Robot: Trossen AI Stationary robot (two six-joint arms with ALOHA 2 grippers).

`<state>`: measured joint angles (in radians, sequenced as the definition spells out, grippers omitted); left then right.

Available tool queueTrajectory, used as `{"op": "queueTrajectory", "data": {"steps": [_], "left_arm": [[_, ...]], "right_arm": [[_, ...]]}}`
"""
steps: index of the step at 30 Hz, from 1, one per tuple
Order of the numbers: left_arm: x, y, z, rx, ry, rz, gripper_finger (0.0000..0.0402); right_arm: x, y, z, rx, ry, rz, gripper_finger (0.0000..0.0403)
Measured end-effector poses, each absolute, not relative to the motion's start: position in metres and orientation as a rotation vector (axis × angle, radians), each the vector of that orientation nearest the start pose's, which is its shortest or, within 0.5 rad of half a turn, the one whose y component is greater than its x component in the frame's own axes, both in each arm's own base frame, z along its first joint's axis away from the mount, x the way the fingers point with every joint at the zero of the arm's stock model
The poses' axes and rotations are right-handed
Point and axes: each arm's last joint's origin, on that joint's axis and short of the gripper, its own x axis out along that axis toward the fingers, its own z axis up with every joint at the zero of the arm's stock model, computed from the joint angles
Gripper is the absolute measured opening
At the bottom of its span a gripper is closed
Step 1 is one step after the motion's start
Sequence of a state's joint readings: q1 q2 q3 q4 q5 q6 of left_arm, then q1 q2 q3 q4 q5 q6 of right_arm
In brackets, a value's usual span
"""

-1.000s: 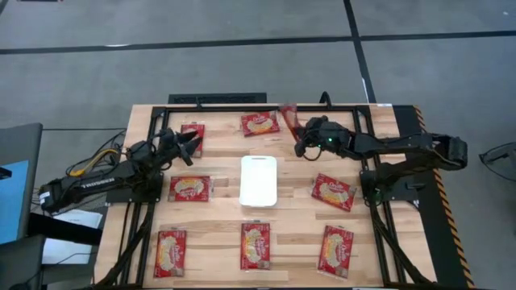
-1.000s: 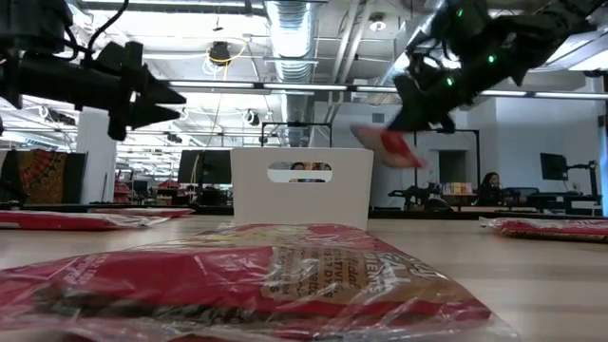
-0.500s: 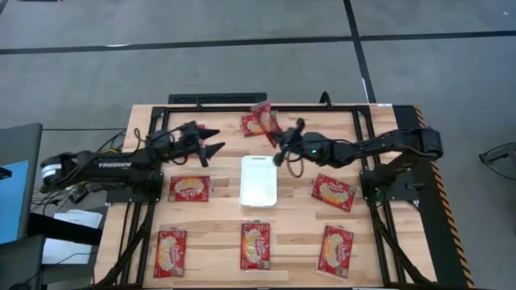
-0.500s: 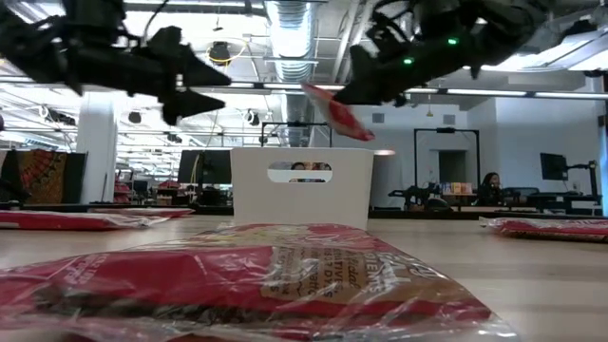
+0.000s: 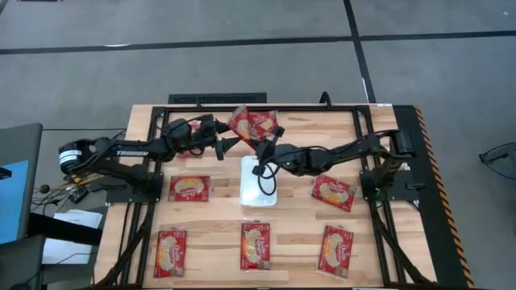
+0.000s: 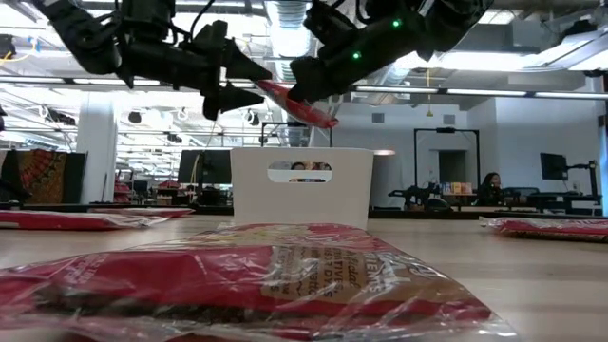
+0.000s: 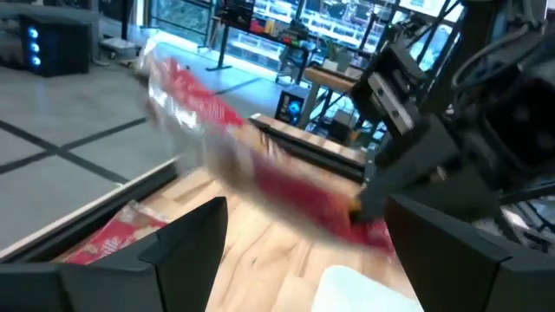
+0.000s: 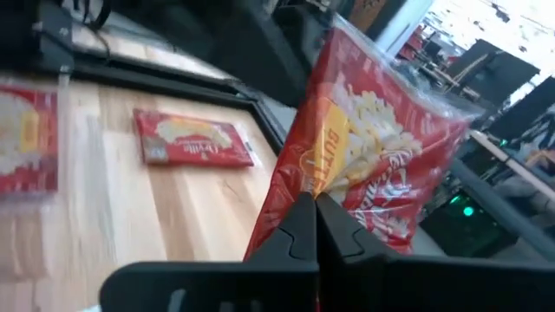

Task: Sort popcorn bags into baskets
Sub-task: Put the red popcorn bag into the white bin

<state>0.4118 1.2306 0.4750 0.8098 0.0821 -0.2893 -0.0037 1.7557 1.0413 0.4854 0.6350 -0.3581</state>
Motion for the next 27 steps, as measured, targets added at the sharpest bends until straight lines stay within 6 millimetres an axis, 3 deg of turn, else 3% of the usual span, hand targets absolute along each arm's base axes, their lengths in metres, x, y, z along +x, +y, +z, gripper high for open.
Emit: {"op": "queueTrajectory", "data": {"steps": [5, 9, 12, 18, 19, 24, 27], "left_arm": [[0.234, 0.101, 0.230, -0.307, -0.093, 0.373, 0.0297], [0.235, 0.104, 0.227, -0.319, -0.088, 0.445, 0.0262], [0.234, 0.104, 0.228, -0.313, -0.098, 0.452, 0.0204], [0.235, 0.103, 0.229, -0.264, -0.099, 0.412, 0.0034], [0.235, 0.102, 0.229, -0.255, -0.095, 0.400, 0.0020], [0.235, 0.101, 0.230, -0.206, -0.080, 0.356, 0.0011], [0.233, 0.100, 0.232, -0.175, -0.072, 0.325, 0.0008]], "right_arm": [[0.382, -0.013, 0.228, -0.464, 0.341, -0.574, 0.0003], [0.382, -0.008, 0.229, -0.532, 0.351, -0.561, 0.0003], [0.382, -0.005, 0.229, -0.568, 0.357, -0.548, 0.0004], [0.382, -0.001, 0.229, -0.612, 0.363, -0.523, 0.0007], [0.382, 0.000, 0.229, -0.611, 0.362, -0.521, 0.0009], [0.381, 0.002, 0.231, -0.563, 0.351, -0.582, 0.0038], [0.372, 0.005, 0.246, -0.487, 0.329, -0.641, 0.0068]]}}
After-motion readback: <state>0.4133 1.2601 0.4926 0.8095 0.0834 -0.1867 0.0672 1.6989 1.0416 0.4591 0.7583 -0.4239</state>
